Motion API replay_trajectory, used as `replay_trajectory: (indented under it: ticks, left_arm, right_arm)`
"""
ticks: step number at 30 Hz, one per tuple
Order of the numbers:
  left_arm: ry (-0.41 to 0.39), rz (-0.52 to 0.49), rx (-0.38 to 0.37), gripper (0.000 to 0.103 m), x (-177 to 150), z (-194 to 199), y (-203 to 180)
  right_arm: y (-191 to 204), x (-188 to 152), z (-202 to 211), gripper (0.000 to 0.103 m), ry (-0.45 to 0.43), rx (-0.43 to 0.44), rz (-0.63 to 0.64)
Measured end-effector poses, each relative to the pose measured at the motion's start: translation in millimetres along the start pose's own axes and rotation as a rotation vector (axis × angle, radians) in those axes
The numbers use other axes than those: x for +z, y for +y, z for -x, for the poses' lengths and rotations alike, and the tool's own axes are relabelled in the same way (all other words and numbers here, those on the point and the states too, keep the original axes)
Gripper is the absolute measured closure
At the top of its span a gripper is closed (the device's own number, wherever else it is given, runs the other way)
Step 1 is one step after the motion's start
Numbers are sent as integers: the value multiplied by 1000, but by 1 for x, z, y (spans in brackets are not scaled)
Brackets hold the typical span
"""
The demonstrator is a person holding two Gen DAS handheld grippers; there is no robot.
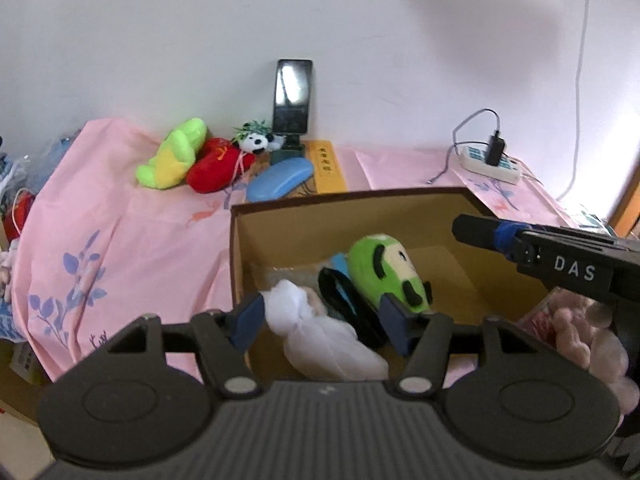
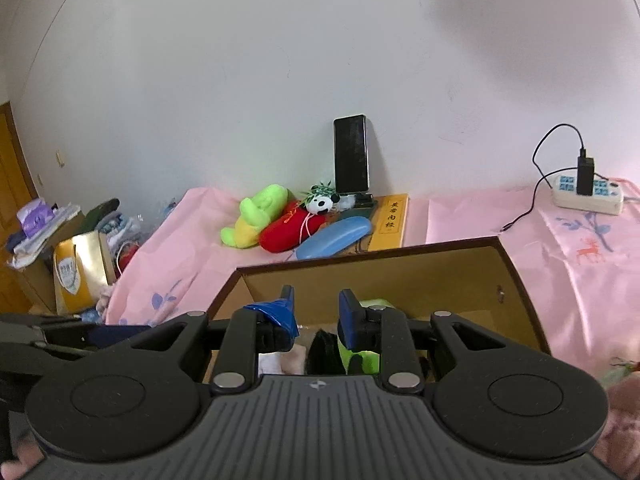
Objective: Organize soft objects
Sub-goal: 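Withdraw the right gripper from the box and move toward the teal mesh bag, then grasp the teal mesh bag with the right gripper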
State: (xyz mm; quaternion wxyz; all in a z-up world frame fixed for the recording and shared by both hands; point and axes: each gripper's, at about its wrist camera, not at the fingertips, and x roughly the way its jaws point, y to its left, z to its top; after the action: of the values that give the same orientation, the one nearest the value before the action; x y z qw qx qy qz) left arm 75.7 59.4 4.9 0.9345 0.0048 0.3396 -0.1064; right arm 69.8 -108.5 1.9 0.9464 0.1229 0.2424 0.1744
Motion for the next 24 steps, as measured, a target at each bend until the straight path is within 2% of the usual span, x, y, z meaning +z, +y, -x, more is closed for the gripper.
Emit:
replay_trajectory:
  ticks: [9,13,16,20,24]
  left_arm:
    - [66,-52,-81,40,-39,11,-14]
    - [113,-83,-159,40,-57,13,-20]
    - [141,-103,-217,40,-69,16,-25]
    - [212,-106,-335,40,-84,13,-32]
    - [274,-145,-362,40,-101,6,-44]
  right_arm:
    - [6,-21,26,95,54,-28,67]
    - [5,-35,33,95,97,-35,67]
    - [2,-47,37,95,142,-37,53]
    - [-1,-65,42,95,221,-21,25]
    - [-2,-82,44,94,312,6,-10]
